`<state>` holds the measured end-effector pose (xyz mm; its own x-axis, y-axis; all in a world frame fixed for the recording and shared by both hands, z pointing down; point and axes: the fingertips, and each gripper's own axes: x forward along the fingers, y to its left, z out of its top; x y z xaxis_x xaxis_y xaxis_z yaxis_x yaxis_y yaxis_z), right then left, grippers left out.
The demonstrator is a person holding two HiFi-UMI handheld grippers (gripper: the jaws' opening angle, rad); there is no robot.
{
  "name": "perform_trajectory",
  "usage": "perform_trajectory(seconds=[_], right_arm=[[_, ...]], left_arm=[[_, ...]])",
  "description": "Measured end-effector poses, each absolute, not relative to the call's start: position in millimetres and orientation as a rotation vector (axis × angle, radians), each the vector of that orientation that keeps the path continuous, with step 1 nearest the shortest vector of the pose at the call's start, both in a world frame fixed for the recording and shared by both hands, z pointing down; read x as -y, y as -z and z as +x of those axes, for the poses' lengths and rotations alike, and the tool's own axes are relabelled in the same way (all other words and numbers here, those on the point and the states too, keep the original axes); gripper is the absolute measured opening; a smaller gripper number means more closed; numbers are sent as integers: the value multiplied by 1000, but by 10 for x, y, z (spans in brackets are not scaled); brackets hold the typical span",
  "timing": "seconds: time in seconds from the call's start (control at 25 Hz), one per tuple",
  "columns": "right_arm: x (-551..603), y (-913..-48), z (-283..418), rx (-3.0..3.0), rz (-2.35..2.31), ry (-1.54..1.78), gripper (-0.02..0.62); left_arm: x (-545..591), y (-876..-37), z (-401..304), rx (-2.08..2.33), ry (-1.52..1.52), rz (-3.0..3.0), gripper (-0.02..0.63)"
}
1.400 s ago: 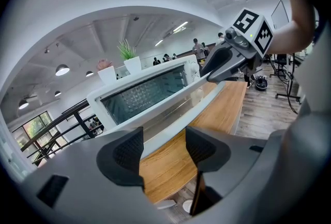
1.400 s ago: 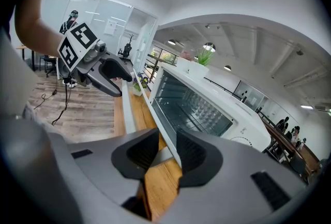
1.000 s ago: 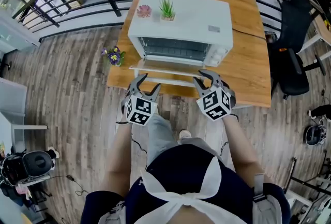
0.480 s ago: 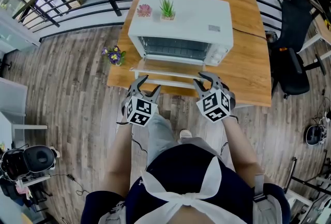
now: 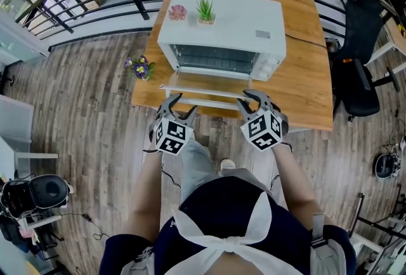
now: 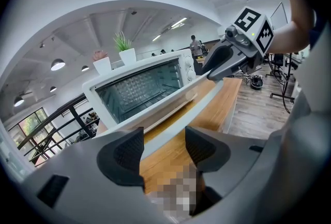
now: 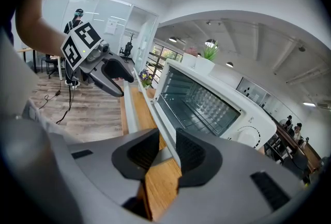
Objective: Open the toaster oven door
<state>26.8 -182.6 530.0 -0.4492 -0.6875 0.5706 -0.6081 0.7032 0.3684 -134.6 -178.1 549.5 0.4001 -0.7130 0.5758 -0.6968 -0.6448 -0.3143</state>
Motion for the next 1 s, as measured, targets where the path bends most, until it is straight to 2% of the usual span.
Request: perform_trajectory(seconds=[1.0], right_arm=[[1703,-5344,246,2185,945,117,101]], left_arm=[[1678,-5547,-1362,-1310,1128,-2622,255]])
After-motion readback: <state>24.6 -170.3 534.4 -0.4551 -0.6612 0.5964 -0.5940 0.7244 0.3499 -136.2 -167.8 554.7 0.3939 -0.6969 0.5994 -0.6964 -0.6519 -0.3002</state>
